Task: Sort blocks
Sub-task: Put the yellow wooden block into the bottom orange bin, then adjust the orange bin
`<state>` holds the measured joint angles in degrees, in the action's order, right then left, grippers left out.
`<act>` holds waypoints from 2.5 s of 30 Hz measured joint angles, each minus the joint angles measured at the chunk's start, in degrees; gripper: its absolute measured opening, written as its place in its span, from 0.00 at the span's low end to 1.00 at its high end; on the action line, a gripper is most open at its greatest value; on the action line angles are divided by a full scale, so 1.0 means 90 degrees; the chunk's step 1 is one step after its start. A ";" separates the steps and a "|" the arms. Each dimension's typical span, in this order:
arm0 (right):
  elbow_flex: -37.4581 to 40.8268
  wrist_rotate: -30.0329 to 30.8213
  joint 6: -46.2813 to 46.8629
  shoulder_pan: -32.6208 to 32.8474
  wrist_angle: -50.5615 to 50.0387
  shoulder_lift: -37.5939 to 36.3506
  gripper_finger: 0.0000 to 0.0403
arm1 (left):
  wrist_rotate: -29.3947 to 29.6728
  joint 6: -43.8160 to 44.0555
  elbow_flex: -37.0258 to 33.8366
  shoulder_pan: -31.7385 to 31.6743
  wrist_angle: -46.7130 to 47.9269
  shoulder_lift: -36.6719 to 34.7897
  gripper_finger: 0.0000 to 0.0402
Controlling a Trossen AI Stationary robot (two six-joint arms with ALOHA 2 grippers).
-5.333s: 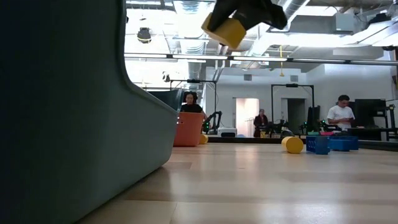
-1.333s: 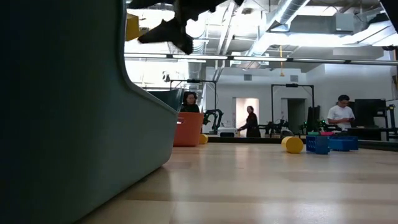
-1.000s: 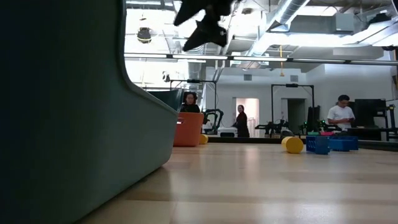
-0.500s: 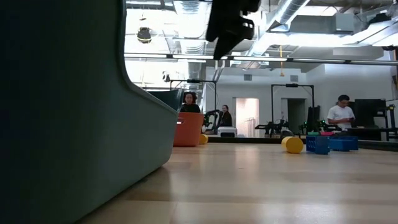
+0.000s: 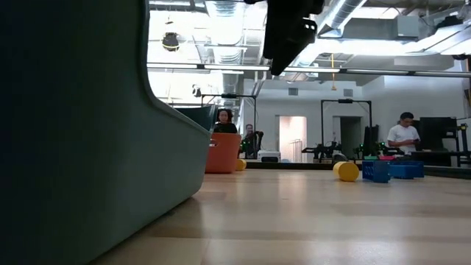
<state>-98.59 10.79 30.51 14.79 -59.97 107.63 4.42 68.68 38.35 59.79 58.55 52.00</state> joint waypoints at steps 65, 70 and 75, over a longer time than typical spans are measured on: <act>0.0396 0.1511 0.1288 0.0781 -0.0290 -0.0063 0.67 | 0.2559 -0.3596 0.1409 -0.1733 -0.0945 0.2100 0.49; 0.0396 0.1543 0.1332 0.0919 -0.0249 -0.0063 0.67 | 0.1705 -0.4410 0.1476 -0.2008 -0.1740 0.2628 0.49; 0.0396 0.1628 0.1445 0.0995 -0.0366 -0.0063 0.67 | 0.1501 -0.4760 0.1604 -0.1866 -0.2192 0.2930 0.49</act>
<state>-95.02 25.44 43.51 23.74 -63.27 107.07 17.93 25.84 52.79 43.00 38.82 78.38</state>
